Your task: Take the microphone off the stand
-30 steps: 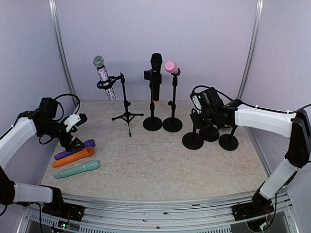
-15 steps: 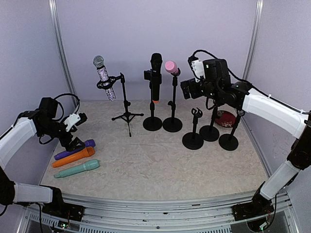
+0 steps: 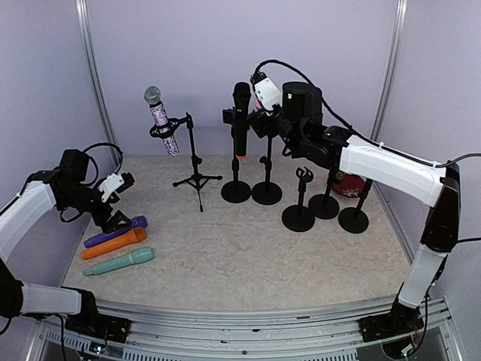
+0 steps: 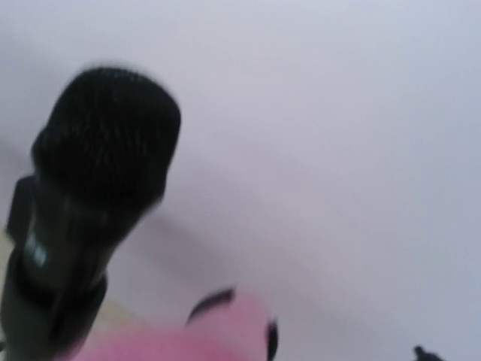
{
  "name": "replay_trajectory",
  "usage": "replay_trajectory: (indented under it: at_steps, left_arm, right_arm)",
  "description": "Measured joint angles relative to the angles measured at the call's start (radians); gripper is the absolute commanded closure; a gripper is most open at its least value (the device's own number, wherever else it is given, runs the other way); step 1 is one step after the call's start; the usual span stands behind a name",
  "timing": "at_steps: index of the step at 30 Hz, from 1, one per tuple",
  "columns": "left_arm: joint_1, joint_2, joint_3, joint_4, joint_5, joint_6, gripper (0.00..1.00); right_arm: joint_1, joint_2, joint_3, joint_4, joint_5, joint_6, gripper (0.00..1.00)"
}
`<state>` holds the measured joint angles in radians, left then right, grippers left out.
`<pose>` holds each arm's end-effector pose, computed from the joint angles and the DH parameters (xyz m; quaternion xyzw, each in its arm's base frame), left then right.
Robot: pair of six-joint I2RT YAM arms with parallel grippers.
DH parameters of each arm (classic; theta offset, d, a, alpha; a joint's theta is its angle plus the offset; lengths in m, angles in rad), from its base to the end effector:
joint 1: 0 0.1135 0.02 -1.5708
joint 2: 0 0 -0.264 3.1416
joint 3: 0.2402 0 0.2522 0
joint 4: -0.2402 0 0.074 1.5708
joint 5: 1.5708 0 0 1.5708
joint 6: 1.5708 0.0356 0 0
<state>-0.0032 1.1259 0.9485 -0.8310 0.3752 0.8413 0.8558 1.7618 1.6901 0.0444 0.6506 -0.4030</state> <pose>0.2152 -0.0137 0.2770 0.4340 0.8398 -0.0527 0.3220 0.2923 0.3038 0.4122 -0.2196 0.6802 -0.0749 0.6954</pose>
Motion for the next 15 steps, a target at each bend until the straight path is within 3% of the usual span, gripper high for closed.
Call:
replay_trajectory:
  at_steps: [3,7,9,15]
  left_arm:
    - [0.0,0.0,0.016,0.0,0.003,0.0,0.01]
    - [0.0,0.0,0.027,-0.001,0.003,0.0,0.01]
    - [0.0,0.0,0.028,-0.001,0.003,0.0,0.01]
    - [0.0,0.0,0.032,-0.001,0.024,-0.019,0.01]
  right_arm:
    - [0.009,0.069,0.071,0.052,0.052,-0.056,0.24]
    - [0.021,0.126,0.127,0.102,0.111,-0.113,0.57]
    - [0.028,0.134,0.131,0.123,0.137,-0.129,0.69]
    - [0.058,0.134,0.126,0.134,0.176,-0.149,0.94]
